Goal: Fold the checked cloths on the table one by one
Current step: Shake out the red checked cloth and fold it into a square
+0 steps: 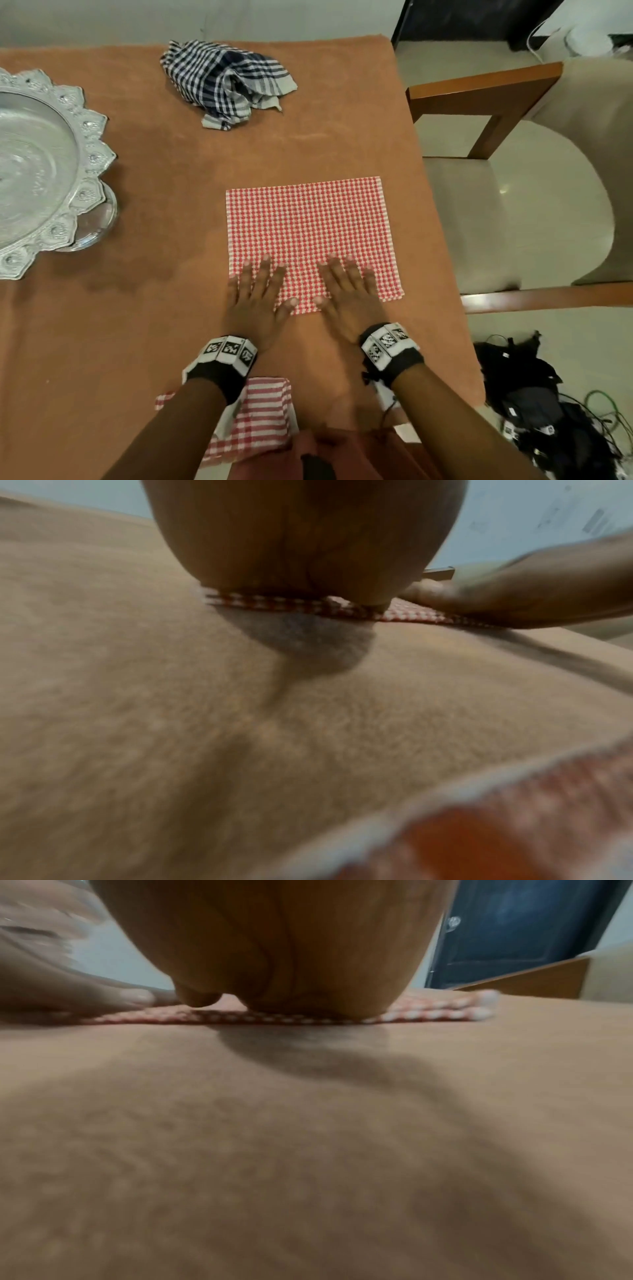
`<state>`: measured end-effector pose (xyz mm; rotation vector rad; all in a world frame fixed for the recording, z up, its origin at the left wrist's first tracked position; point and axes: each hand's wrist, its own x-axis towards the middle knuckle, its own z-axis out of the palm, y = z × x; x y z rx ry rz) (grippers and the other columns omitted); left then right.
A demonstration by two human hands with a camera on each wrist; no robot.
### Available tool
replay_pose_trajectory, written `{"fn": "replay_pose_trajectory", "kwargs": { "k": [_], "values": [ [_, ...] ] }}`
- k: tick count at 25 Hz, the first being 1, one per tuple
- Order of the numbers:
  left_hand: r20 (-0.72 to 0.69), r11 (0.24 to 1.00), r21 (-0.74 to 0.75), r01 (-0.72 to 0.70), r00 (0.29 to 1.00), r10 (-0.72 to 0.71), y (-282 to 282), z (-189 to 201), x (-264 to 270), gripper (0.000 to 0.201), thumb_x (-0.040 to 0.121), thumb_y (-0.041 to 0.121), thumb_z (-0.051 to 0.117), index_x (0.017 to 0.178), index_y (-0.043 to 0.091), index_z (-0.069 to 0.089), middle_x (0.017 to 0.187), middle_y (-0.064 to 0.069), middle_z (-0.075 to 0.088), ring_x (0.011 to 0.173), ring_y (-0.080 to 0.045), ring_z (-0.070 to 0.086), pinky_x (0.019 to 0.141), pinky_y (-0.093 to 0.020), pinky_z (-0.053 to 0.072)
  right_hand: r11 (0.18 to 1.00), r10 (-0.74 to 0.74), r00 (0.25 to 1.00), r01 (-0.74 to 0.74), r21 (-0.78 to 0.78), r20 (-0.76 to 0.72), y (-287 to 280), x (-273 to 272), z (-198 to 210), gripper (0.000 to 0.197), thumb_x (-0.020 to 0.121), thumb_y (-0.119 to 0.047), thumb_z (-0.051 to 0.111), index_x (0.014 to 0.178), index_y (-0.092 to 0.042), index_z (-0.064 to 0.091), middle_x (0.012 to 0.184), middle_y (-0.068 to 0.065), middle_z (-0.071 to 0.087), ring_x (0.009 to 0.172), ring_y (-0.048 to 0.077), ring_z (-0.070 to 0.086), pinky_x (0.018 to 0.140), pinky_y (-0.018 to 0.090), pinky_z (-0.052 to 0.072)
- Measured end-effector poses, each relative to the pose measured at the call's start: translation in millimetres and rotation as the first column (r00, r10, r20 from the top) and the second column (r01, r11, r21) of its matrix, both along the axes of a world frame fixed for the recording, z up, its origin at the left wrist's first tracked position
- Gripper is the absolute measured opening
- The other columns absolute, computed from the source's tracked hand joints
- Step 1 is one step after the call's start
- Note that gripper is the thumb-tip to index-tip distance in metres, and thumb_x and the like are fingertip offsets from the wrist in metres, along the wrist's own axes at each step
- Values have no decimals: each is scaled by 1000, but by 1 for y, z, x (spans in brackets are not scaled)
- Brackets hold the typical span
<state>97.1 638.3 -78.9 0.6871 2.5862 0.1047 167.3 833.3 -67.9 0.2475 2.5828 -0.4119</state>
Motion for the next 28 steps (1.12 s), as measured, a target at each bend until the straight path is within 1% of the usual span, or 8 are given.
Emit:
{"fn": "replay_pose_trajectory", "kwargs": {
  "k": [6, 9, 11, 14, 17, 19, 23, 28],
  "values": [
    [57, 996, -75, -41, 997, 45, -9, 7, -8, 77, 75, 68, -13, 142, 32, -24, 157, 2, -24, 146, -27, -19, 113, -48, -18, 989, -143, 989, 141, 51, 43, 47, 24, 0, 74, 85, -65, -4, 147, -29, -21, 152, -7, -29, 141, 18, -28, 112, 46, -22],
    [60, 995, -24, -97, 993, 99, -5, 23, -7, 78, 86, 66, 10, 153, 28, -1, 161, -7, -11, 147, -31, -6, 117, -51, -3, 972, -226, 974, 226, 58, 3, 36, 16, 13, 68, 98, -53, 24, 154, -22, 0, 161, 0, -9, 148, 24, -9, 109, 49, -22],
    [32, 967, 72, -245, 969, 243, -1, 37, -4, 67, 92, 48, 41, 150, 19, 23, 159, -15, 6, 143, -37, 14, 115, -51, 20, 942, -331, 929, 335, -6, -166, 26, 5, 28, 55, 98, -41, 39, 145, -13, 36, 153, 8, 33, 140, 25, 30, 116, 46, -7],
    [135, 797, 217, -563, 826, 547, 0, 48, 0, 57, 90, 31, 54, 140, 10, 36, 145, -19, 28, 126, -39, 38, 101, -44, 38, 856, -449, 876, 365, -366, -177, 1, -16, 39, 42, 98, -33, 47, 132, -10, 55, 128, 8, 60, 115, 24, 57, 101, 32, 36],
    [294, 620, 241, -747, 664, 687, -4, 59, -6, 50, 89, 23, 55, 135, 7, 39, 133, -18, 41, 112, -38, 51, 86, -36, 41, 886, -330, 938, 267, -379, -110, -25, -22, 35, 41, 98, -31, 48, 134, -12, 53, 128, 6, 58, 114, 22, 56, 93, 28, 40],
    [362, 571, 214, -792, 607, 707, -11, 63, -14, 43, 91, 18, 55, 130, 3, 47, 130, -17, 52, 112, -36, 53, 82, -31, 38, 884, -368, 922, 306, -353, -122, -30, -18, 35, 41, 97, -31, 49, 134, -13, 54, 128, 5, 58, 114, 22, 56, 94, 30, 40],
    [366, 612, 286, -737, 675, 641, -15, 77, -14, 34, 90, 21, 56, 121, 9, 63, 117, -11, 67, 103, -30, 62, 76, -26, 40, 786, -471, 881, 391, -479, -54, -23, -20, 42, 38, 97, -33, 51, 127, -10, 60, 126, 6, 63, 115, 22, 58, 98, 31, 41],
    [133, 839, 415, -352, 936, 327, 40, 92, 0, 31, 93, 25, 51, 118, 12, 63, 115, -11, 65, 101, -29, 61, 80, -35, 47, 404, -726, 674, 581, -706, 139, -11, -38, 60, 35, 98, -40, 48, 77, -17, 65, 83, 8, 71, 73, 22, 66, 70, 33, 50]
  ]
}}
